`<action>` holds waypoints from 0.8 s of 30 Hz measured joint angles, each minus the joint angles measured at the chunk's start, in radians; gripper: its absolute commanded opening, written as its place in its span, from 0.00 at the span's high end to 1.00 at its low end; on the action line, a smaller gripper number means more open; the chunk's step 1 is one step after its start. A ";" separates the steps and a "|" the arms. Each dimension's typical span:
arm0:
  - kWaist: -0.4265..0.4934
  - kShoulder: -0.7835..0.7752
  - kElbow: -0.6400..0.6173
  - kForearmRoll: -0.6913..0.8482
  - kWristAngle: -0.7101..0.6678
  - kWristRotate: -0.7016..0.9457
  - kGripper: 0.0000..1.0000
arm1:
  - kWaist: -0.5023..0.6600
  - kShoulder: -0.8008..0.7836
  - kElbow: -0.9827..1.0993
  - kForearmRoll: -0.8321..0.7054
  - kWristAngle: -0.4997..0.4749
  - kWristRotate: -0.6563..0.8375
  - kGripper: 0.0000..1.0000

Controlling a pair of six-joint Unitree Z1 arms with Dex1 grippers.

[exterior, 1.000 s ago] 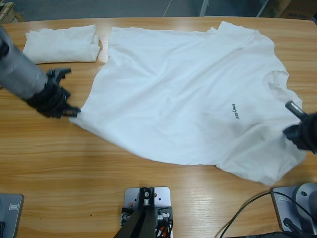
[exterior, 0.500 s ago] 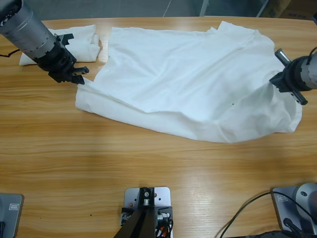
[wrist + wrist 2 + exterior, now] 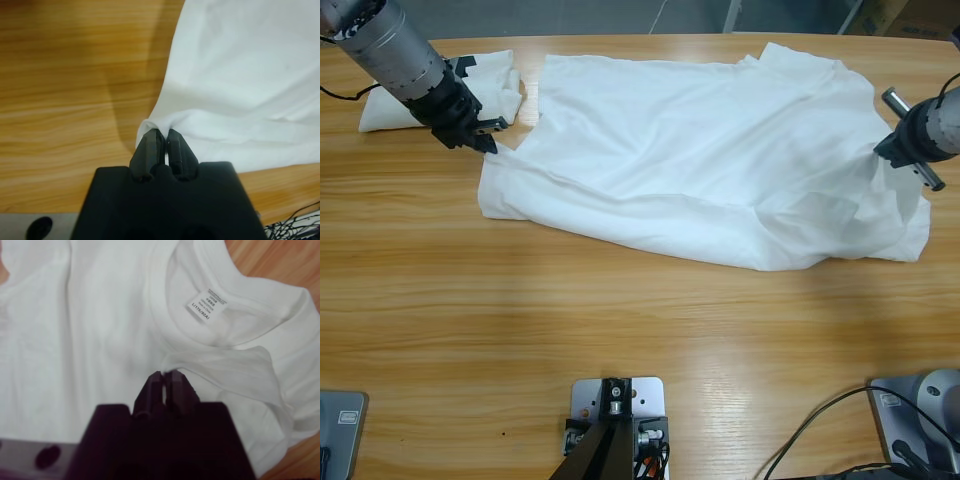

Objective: Fold clothes

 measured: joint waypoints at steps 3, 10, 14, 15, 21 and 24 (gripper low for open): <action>0.000 0.016 -0.025 0.000 0.000 0.001 0.07 | -0.001 0.019 0.000 0.000 0.035 -0.049 0.00; 0.000 0.033 -0.062 0.025 0.049 0.018 0.04 | -0.002 -0.034 -0.010 0.125 0.056 -0.335 0.00; 0.001 0.031 -0.066 0.037 0.082 0.079 0.05 | -0.009 -0.177 -0.034 0.229 0.027 -0.468 0.25; 0.001 0.027 -0.066 0.037 0.083 0.095 0.05 | -0.010 -0.222 -0.043 0.267 0.027 -0.483 0.31; -0.106 -0.072 0.037 0.041 0.083 0.149 0.08 | -0.013 -0.476 0.086 0.260 0.158 -0.489 0.36; -0.178 -0.086 0.131 0.022 0.083 0.158 0.15 | -0.013 -0.489 0.214 0.142 0.227 -0.492 0.36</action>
